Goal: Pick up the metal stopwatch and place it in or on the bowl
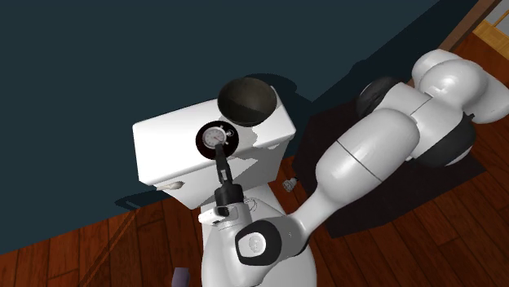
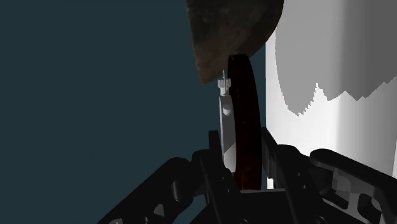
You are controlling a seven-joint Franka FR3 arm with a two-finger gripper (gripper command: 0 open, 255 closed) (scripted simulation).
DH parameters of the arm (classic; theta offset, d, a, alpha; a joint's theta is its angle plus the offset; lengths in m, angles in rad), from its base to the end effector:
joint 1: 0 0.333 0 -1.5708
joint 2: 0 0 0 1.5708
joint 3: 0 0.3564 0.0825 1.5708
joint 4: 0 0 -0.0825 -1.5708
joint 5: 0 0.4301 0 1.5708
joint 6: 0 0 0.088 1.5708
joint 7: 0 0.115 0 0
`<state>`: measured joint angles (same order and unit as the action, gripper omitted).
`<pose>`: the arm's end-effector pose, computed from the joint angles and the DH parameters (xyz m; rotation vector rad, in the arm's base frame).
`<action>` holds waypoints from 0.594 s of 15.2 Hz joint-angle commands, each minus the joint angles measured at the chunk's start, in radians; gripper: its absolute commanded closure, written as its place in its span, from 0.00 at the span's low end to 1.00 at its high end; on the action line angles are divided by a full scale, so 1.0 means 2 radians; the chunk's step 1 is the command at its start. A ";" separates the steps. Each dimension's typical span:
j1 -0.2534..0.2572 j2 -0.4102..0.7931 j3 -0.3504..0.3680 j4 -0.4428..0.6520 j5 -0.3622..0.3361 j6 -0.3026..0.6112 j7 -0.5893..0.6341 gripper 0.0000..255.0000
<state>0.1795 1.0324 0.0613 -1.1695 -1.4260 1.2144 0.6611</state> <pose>0.7771 0.0327 0.2102 1.5195 -0.1242 -0.1243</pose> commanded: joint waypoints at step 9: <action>0.001 -0.049 -0.002 -0.023 -0.006 -0.004 -0.027 1.00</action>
<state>0.1816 0.9459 0.0583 -1.2095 -1.4360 1.2075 0.6126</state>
